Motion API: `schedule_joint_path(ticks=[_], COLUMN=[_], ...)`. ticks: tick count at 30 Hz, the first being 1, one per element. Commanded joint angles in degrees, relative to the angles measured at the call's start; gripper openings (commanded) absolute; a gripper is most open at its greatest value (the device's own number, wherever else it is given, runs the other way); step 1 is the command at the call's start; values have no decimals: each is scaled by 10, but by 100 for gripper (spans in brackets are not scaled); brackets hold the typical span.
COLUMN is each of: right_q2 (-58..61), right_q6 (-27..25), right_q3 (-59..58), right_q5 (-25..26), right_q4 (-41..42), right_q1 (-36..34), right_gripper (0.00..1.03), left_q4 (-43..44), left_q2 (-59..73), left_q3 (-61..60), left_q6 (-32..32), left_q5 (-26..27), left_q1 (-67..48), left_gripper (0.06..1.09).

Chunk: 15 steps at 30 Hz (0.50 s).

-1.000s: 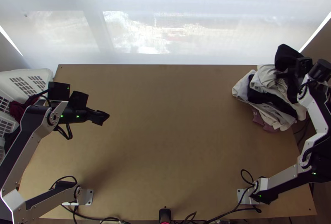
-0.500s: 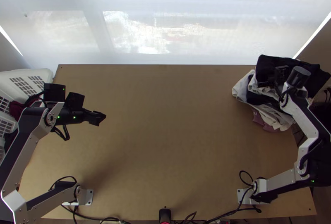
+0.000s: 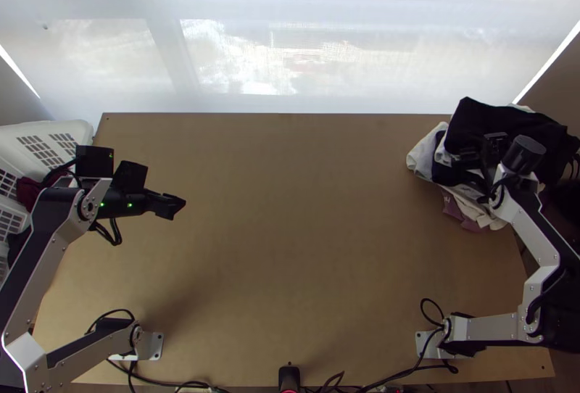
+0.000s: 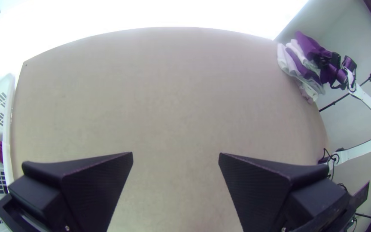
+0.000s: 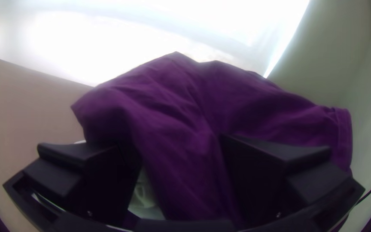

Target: Fold the t-shirt

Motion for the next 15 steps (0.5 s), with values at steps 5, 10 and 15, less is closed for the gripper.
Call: schedule_joint_path(ticks=[5,10,15], right_q2=[-63,-93,-73], right_q6=[14,34,47], right_q3=[-4,20,96], right_q5=[2,2,3], right_q4=[6,0,-15], right_q1=[1,13,26], right_gripper=[98,98,98], left_q4=[0,0,-1], left_q2=[0,0,0], left_q3=[1,2,3], left_q6=[-4,-7,-7], left_q5=[1,1,1], left_q1=[-1,-4,-4], left_gripper=[103,103,103])
